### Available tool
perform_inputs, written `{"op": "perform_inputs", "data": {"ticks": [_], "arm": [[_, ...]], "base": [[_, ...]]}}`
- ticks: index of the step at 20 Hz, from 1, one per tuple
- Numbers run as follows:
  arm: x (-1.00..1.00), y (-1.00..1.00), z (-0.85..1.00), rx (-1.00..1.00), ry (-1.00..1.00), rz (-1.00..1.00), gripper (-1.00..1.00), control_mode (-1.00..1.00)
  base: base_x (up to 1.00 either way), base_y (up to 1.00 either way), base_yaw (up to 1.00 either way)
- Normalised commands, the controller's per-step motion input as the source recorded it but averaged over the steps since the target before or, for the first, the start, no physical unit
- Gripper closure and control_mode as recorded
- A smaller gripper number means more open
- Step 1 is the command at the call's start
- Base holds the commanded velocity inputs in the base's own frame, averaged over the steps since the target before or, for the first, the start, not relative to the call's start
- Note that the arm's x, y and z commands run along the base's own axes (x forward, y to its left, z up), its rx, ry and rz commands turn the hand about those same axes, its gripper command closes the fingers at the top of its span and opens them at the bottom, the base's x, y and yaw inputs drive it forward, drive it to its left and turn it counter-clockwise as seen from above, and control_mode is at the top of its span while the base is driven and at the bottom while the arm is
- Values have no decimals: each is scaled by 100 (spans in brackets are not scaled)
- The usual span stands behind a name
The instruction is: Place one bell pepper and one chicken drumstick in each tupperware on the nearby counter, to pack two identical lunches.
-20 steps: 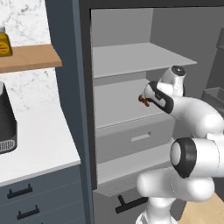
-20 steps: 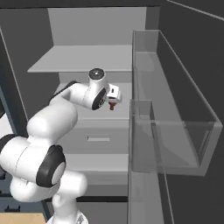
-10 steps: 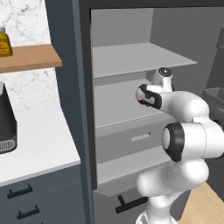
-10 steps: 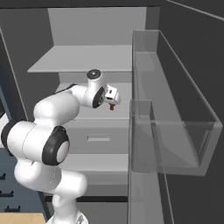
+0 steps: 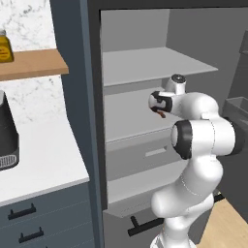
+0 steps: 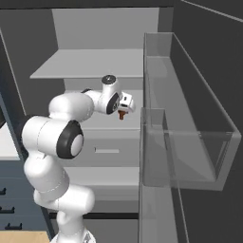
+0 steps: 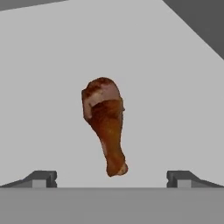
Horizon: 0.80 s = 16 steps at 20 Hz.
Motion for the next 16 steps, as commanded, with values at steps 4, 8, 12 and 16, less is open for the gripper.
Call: {"op": "perform_inputs", "data": {"ticks": [4, 8, 12, 16], "arm": [[25, 0, -23, 0, 5, 0, -100, -100], [27, 0, -12, 0, 2, 0, -100, -100], [31, 0, -6, 0, 0, 0, -100, -100], [29, 0, -12, 0, 0, 0, -100, -100]], "base": [[0, 0, 0], [0, 0, 0], [0, 0, 0], [0, 0, 0]]}}
